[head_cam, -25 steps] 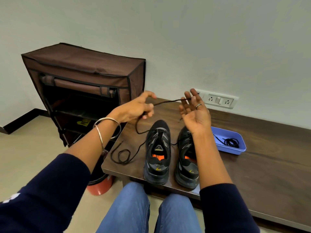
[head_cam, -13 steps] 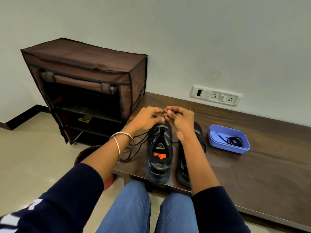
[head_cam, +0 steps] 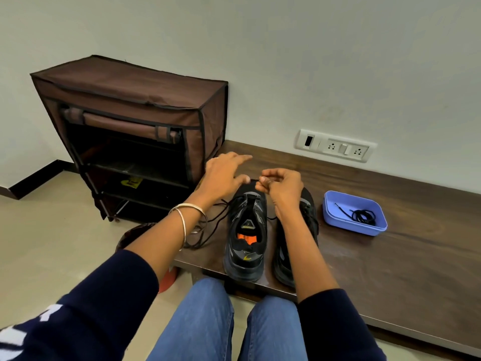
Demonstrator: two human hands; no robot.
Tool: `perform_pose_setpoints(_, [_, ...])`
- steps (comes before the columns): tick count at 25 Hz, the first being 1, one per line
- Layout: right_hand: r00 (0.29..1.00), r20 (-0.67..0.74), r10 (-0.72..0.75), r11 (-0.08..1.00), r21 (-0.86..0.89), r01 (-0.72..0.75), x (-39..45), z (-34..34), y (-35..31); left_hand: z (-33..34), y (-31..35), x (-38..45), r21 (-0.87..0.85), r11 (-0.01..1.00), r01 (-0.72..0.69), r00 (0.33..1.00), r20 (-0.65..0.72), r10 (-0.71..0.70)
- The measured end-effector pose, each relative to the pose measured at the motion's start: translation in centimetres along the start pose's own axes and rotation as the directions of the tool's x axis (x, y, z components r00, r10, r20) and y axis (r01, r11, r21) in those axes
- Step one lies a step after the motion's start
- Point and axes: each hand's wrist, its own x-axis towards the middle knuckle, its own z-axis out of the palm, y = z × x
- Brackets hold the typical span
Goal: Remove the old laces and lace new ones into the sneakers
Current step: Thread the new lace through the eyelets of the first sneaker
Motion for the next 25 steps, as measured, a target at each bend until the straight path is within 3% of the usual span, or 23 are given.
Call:
perform_pose_setpoints(1, [0.999, -0.013, -0.031, 0.999, -0.037, 0.03, 0.1, 0.2, 0.0, 0.3, 0.3, 0.2, -0.075, 0.995, -0.072, 0.997, 0.036, 0.075])
perform_pose_setpoints(3, [0.998, -0.036, -0.059, 0.996, -0.067, 0.057, 0.2, 0.4, -0.1, 0.8, 1.2, 0.3, -0.281, 0.957, -0.067, 0.996, 0.032, 0.079])
perform_pose_setpoints(7, [0.997, -0.08, 0.012, 1.0, 0.012, -0.012, 0.8, 0.1, 1.2, 2.5, 1.7, -0.1, -0.584, 0.781, 0.22, 0.97, 0.045, -0.24])
perform_pose_setpoints(9, [0.993, -0.054, 0.102, 0.981, -0.158, -0.11, 1.2, -0.1, 3.0, 3.8, 1.8, -0.4, -0.562, 0.758, 0.331, 0.937, 0.097, -0.336])
perform_pose_setpoints(10, [0.98, 0.035, 0.195, 0.945, -0.275, -0.178, 1.1, -0.1, 3.8, 4.5, 1.7, -0.6, -0.488, 0.791, 0.368, 0.925, 0.104, -0.367])
perform_pose_setpoints(12, [0.888, 0.212, 0.409, 0.819, -0.513, -0.255, 0.2, 0.2, 5.2, 6.0, 1.4, -1.0, -0.358, 0.825, 0.436, 0.898, 0.119, -0.423])
perform_pose_setpoints(13, [0.863, 0.226, 0.451, 0.752, -0.617, -0.232, 0.1, 0.4, 5.9, 6.7, 1.4, -1.1, -0.326, 0.82, 0.471, 0.882, 0.135, -0.452])
perform_pose_setpoints(15, [0.894, 0.164, 0.417, 0.662, -0.728, -0.175, -0.1, 0.7, 6.5, 7.8, 1.7, -1.2, -0.305, 0.789, 0.534, 0.845, 0.165, -0.508])
perform_pose_setpoints(17, [0.947, 0.115, 0.298, 0.641, -0.76, -0.11, -0.6, 0.9, 6.9, 8.4, 2.4, -1.1, -0.289, 0.76, 0.582, 0.813, 0.174, -0.556])
perform_pose_setpoints(20, [0.981, 0.048, 0.188, 0.666, -0.74, -0.091, -1.7, 1.2, 7.5, 9.0, 3.0, -1.3, -0.309, 0.697, 0.647, 0.759, 0.181, -0.625])
perform_pose_setpoints(25, [0.99, 0.004, 0.144, 0.711, -0.696, -0.1, -2.1, 1.6, 8.1, 9.9, 3.2, -1.7, -0.337, 0.7, 0.63, 0.77, 0.15, -0.62])
